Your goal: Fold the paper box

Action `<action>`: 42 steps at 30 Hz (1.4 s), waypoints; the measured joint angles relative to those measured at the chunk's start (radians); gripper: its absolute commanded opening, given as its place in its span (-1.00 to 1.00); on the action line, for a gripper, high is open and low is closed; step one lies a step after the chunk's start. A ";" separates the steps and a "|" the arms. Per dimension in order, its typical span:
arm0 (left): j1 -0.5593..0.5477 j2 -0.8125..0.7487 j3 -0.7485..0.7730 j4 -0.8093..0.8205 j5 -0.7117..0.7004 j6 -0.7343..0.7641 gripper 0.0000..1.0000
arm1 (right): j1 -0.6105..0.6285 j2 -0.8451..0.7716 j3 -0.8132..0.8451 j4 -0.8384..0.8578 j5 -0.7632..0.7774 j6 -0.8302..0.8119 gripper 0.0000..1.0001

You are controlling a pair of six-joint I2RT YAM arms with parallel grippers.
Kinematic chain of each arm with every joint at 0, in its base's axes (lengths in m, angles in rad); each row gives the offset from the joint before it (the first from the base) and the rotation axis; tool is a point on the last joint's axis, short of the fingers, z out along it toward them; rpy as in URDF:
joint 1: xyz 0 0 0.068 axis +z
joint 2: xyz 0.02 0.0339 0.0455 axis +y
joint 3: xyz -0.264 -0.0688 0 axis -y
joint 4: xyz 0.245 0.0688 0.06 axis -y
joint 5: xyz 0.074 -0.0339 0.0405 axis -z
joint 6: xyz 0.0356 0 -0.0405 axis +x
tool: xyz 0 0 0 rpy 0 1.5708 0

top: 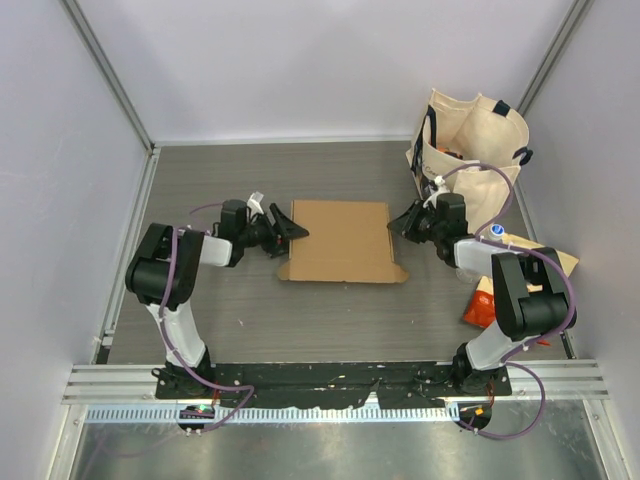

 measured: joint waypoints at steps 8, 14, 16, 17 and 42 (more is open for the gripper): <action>0.000 0.012 -0.060 0.160 0.024 -0.154 -0.12 | -0.005 0.000 0.002 -0.008 0.019 -0.019 0.00; -0.003 -0.055 -0.085 0.144 0.045 -0.198 -0.12 | 0.085 -0.137 0.014 -0.241 0.140 -0.076 0.45; 0.003 -0.101 -0.087 0.109 0.056 -0.200 -0.10 | 0.135 -0.208 0.032 -0.326 0.205 -0.108 0.52; 0.006 -0.129 -0.087 0.088 0.063 -0.199 -0.09 | 0.175 -0.249 0.050 -0.378 0.266 -0.130 0.53; 0.087 -0.590 -0.172 -0.530 0.047 -0.178 -0.03 | 0.942 -0.498 0.285 -0.671 0.530 -0.646 0.64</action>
